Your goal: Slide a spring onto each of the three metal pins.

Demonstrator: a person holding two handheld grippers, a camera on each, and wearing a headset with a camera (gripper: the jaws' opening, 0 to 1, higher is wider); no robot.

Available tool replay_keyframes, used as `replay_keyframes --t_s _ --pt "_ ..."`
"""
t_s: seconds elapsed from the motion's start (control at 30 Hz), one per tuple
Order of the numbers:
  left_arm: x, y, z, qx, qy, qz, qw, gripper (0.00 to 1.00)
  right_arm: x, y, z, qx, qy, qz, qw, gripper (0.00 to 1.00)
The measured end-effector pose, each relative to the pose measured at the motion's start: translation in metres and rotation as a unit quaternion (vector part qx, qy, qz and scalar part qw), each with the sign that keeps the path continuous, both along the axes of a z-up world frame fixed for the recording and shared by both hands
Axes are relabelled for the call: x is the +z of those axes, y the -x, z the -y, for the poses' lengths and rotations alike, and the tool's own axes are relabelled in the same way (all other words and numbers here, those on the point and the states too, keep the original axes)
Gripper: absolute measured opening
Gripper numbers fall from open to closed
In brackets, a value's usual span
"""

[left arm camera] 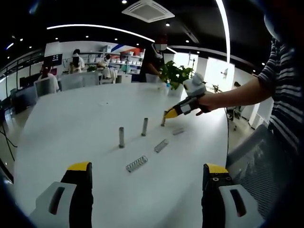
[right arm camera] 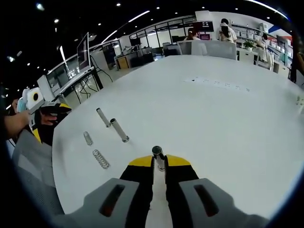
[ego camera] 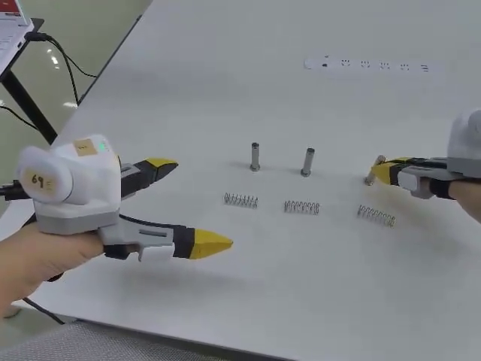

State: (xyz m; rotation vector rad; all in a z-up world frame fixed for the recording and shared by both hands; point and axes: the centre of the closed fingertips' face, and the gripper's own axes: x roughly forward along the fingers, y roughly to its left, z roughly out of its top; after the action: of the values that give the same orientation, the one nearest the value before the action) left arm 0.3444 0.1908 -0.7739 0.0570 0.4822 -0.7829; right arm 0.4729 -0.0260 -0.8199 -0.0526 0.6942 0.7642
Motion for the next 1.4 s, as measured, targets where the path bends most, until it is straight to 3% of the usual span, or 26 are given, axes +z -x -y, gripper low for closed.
replay_keyframes --t_s 0.63,1.23,1.4 --pt "0.0031 0.0000 -0.0015 0.001 0.000 0.000 1.0000 0.94 -0.0014 -0.0013 0.0002 0.003 0.005 -0.003 1.0000 0.08" --pt "0.0065 -0.0002 0.0002 -0.001 0.008 -0.003 1.0000 0.96 -0.0022 0.0007 -0.0017 0.000 0.000 -0.003 1.0000 0.29" --pt "0.0068 0.0006 0.0008 0.000 0.009 -0.004 1.0000 0.96 -0.0028 0.0033 -0.0009 0.002 -0.001 -0.006 1.0000 0.31"
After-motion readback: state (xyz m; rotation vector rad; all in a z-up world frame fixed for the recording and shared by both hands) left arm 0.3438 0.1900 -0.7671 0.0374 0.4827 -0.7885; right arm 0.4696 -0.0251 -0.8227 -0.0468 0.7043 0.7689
